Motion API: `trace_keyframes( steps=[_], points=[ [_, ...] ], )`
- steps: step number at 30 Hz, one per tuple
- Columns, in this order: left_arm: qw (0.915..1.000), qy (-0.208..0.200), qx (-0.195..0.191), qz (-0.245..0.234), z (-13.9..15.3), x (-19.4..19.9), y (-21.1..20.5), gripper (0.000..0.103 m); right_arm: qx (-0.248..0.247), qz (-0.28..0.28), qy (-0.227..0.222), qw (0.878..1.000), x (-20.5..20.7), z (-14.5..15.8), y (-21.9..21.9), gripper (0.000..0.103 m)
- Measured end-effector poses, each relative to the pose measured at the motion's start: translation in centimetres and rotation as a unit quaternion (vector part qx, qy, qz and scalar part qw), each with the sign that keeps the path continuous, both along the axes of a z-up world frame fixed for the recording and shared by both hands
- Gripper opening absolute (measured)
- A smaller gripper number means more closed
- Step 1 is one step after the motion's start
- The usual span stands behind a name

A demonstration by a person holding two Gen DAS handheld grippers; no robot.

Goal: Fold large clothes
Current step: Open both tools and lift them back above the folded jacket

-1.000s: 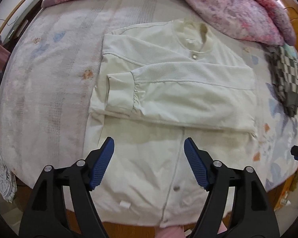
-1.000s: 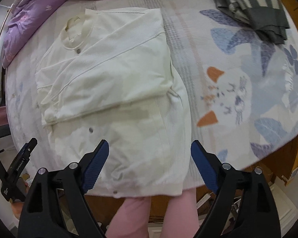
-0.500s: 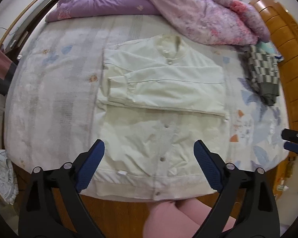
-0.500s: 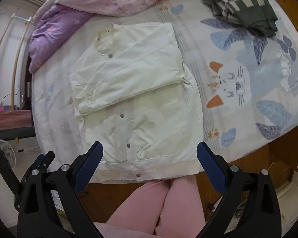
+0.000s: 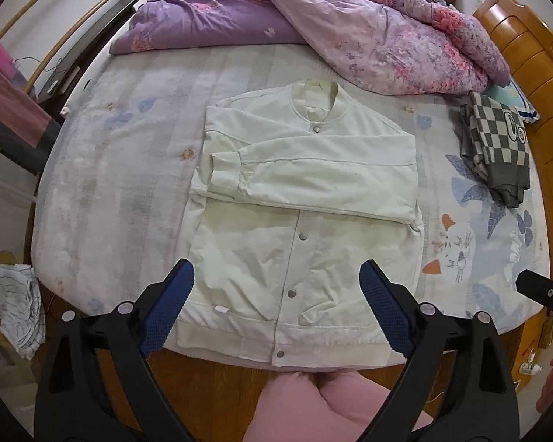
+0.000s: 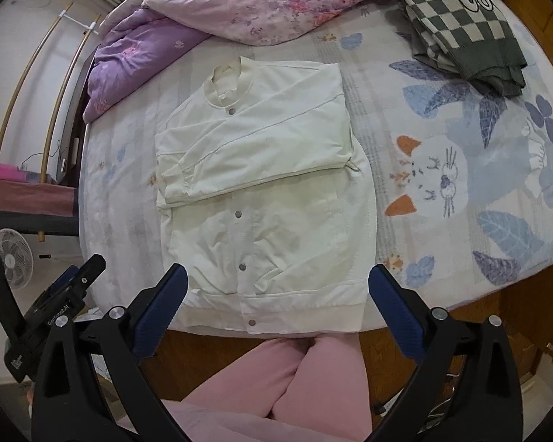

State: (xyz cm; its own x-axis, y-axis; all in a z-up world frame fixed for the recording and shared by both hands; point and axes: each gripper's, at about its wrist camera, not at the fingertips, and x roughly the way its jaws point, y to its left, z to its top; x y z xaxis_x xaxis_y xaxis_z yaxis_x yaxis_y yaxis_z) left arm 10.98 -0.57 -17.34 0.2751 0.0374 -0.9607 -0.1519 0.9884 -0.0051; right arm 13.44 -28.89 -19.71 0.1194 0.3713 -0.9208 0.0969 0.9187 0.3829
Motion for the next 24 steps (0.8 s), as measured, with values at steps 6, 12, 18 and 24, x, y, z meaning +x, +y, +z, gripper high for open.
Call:
trace_keyframes(
  steps=[6, 12, 18, 24],
  points=[
    [0.9999, 0.004, 0.014, 0.008, 1.0, 0.1, -0.3, 0.092, 0.008, 0.019, 0.000, 1.000, 0.8, -0.2, 0.4, 0.095],
    [0.9998, 0.007, 0.000, 0.017, 0.8, 1.1, 1.0, 0.092, 0.015, 0.011, -0.002, 1.000, 2.1, -0.4, 0.8, 0.095],
    [0.9996, 0.023, 0.008, 0.015, -0.5, 3.2, 3.8, 0.092, 0.009, -0.010, -0.027, 1.000, 3.6, -0.4, 1.5, 0.095],
    [0.9993, 0.036, -0.002, 0.003, -2.1, 6.1, 7.6, 0.092, -0.016, -0.049, -0.026, 0.998, 5.4, -0.8, 2.9, 0.095]
  ],
)
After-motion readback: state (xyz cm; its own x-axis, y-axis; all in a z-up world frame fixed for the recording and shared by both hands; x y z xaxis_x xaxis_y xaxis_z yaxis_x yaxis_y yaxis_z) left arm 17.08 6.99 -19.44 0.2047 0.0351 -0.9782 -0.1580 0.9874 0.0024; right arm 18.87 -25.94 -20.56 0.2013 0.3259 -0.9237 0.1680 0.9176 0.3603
